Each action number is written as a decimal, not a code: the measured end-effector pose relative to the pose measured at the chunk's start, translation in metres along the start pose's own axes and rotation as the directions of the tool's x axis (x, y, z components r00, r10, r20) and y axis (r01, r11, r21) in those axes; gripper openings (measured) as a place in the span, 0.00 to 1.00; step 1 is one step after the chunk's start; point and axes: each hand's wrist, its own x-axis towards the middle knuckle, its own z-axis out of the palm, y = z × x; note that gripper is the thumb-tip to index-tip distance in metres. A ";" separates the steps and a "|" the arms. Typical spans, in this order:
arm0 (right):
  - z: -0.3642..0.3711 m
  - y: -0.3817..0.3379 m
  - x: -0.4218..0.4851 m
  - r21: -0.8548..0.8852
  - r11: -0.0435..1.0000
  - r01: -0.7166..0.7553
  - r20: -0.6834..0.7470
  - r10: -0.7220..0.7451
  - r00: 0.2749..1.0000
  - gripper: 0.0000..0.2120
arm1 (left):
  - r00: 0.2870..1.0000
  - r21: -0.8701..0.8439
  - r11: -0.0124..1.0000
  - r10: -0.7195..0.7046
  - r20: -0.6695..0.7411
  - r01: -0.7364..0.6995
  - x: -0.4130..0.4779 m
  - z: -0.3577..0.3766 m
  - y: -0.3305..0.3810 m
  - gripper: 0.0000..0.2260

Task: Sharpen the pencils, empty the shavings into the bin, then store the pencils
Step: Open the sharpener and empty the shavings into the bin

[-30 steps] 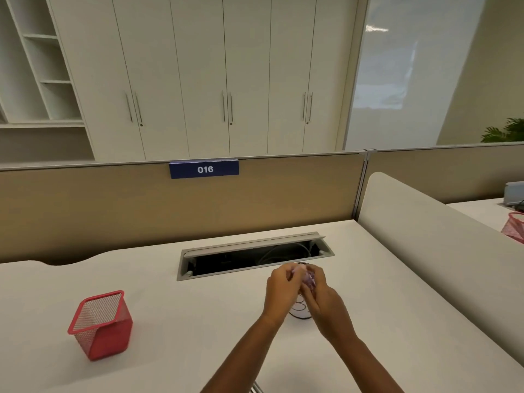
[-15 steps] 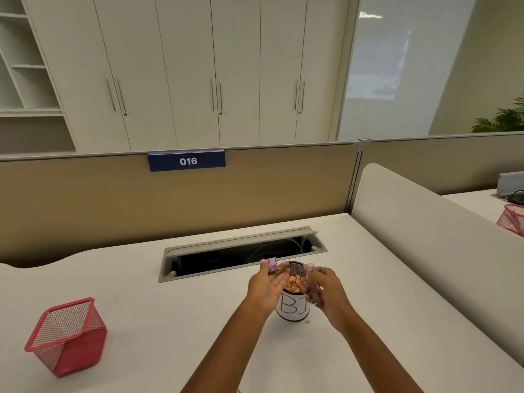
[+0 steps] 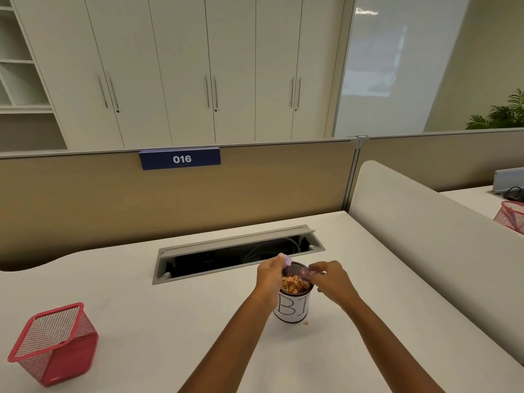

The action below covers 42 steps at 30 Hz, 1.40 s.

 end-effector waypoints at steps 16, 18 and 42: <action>-0.013 -0.009 0.002 -0.112 0.990 0.081 -0.057 -0.087 0.995 0.14 | 1.000 -0.016 1.000 0.007 0.009 -0.006 0.000 -0.008 -0.007 0.15; -0.013 -0.007 0.002 -0.103 0.991 0.090 -0.068 -0.098 0.993 0.14 | 1.000 -0.020 1.000 0.011 0.003 -0.011 0.000 -0.007 -0.007 0.15; -0.009 0.006 -0.006 0.234 0.972 -0.014 -0.085 0.035 0.996 0.14 | 0.991 -0.381 0.916 -0.114 0.063 0.129 -0.005 -0.020 -0.002 0.17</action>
